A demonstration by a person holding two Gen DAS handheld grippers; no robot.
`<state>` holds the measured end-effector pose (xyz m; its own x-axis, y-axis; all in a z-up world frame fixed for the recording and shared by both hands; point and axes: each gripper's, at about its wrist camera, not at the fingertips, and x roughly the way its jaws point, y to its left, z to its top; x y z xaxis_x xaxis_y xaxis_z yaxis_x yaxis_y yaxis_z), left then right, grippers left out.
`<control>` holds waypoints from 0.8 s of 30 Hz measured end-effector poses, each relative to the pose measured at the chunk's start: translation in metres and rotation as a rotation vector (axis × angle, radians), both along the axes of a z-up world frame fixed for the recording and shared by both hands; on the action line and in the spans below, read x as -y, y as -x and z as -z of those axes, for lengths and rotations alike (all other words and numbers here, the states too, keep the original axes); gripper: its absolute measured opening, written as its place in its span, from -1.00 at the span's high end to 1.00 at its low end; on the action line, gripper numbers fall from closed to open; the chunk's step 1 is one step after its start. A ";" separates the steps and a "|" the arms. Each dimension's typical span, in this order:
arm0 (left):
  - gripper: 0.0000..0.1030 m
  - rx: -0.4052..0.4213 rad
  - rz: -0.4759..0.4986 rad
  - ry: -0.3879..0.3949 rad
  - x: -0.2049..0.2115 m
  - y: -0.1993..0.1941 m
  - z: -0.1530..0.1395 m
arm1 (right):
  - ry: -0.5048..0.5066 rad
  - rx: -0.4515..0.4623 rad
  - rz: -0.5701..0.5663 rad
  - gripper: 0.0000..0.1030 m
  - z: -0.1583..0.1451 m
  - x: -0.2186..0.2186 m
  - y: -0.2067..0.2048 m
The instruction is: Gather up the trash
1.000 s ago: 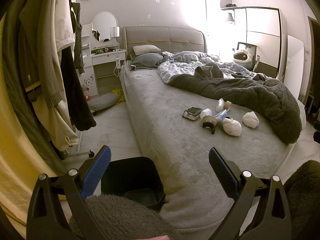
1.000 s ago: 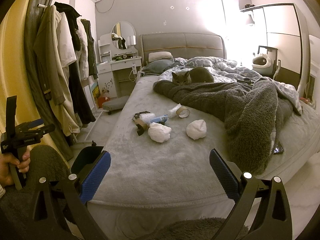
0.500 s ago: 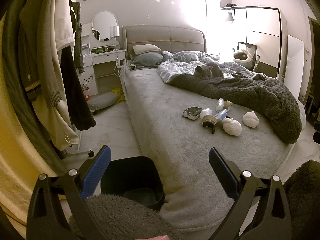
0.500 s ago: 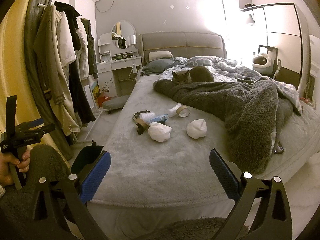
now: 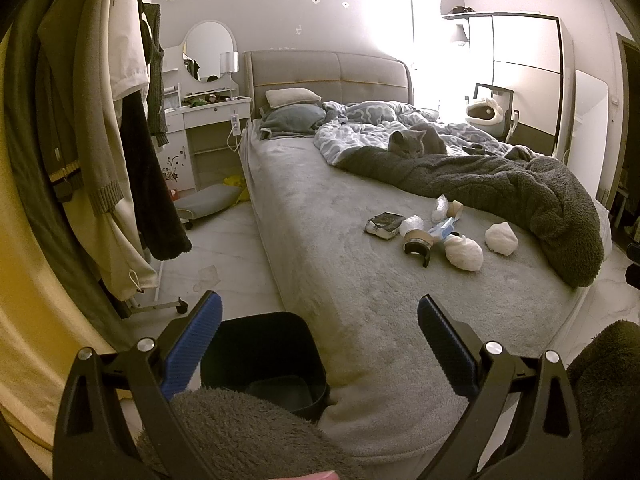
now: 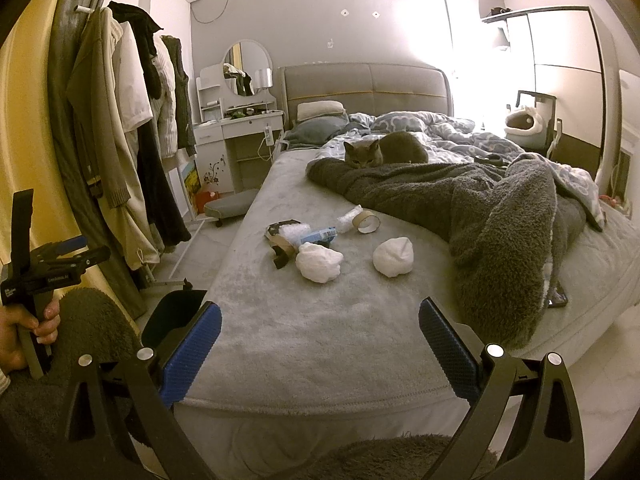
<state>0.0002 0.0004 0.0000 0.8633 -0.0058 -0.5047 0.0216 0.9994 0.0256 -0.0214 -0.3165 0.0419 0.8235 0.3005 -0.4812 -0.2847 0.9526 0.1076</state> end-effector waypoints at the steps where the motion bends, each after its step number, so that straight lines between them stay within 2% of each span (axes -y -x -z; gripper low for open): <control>1: -0.94 0.000 0.000 0.000 0.000 0.000 0.000 | 0.000 -0.001 0.000 -0.94 0.000 -0.001 0.000; 24: -0.94 -0.003 0.000 0.001 0.000 0.000 0.000 | 0.004 -0.002 -0.003 -0.94 -0.001 0.000 0.002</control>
